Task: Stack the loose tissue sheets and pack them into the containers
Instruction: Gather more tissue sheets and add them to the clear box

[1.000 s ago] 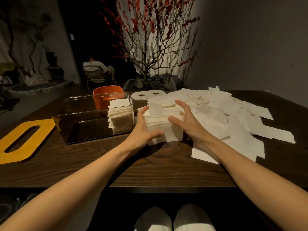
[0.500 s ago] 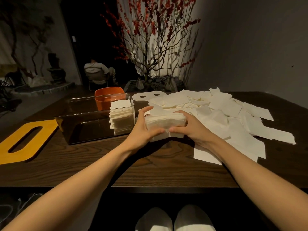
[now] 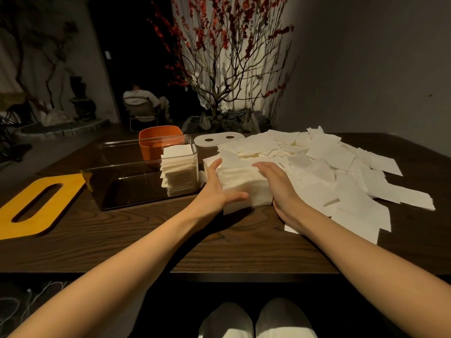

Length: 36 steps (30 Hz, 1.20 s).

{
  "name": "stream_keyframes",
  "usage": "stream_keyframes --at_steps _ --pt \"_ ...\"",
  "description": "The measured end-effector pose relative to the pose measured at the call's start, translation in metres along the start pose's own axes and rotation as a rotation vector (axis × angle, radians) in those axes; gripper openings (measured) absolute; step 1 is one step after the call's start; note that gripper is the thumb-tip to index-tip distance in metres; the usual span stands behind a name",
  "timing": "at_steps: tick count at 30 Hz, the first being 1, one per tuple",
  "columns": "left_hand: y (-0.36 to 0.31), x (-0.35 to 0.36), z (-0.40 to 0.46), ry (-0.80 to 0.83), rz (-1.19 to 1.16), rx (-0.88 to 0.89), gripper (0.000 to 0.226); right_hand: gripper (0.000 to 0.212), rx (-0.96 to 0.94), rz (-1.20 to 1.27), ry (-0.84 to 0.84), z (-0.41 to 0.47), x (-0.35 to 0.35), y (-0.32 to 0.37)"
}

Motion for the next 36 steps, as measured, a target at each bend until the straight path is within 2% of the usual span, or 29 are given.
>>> stream_keyframes --at_steps 3,6,8,11,14,16,20,23,27,32,36 --pt "-0.003 -0.002 -0.003 0.010 0.057 0.053 0.111 0.024 0.006 -0.011 -0.100 0.003 -0.014 -0.001" --pt "-0.017 -0.005 -0.009 -0.056 0.260 0.243 0.105 0.016 0.024 -0.009 -0.099 0.006 -0.015 -0.001" --pt "-0.026 -0.007 -0.013 -0.135 0.396 0.393 0.099 0.021 0.033 0.016 -0.074 0.006 -0.012 -0.002" --pt "-0.032 -0.008 -0.017 -0.183 0.474 0.471 0.085 0.035 0.067 0.077 -0.046 0.005 -0.010 -0.005" --pt "-0.028 -0.006 -0.015 -0.155 0.566 0.439 0.056 0.047 0.116 0.136 0.021 0.003 -0.007 -0.003" --pt "-0.026 -0.008 -0.014 -0.170 0.542 0.384 0.052 0.049 0.121 0.140 0.038 0.004 -0.007 0.000" --pt "-0.021 -0.015 -0.014 -0.184 0.312 0.229 0.079 0.048 0.120 0.143 0.036 0.004 -0.010 0.002" --pt "-0.014 -0.009 -0.010 -0.078 0.122 0.103 0.085 0.046 0.128 0.139 0.083 0.002 -0.005 0.001" --pt "-0.006 -0.003 -0.001 0.020 -0.012 0.039 0.102 0.042 0.075 0.146 0.149 0.000 0.005 0.008" --pt "-0.002 -0.003 0.001 0.039 0.006 0.014 0.105 0.044 0.004 0.057 0.175 0.003 0.005 0.010" --pt "-0.001 -0.004 0.003 0.040 0.069 0.023 0.114 0.039 0.032 0.088 0.177 0.003 0.004 0.009"
Point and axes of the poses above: each hand's wrist, its own z-axis towards the middle knuckle, its own x-axis out of the palm, y = z × x, the point moved 7 cm from there along z, towards the middle knuckle, and after that the axes turned 8 degrees about -x, right-handed, at the moved point
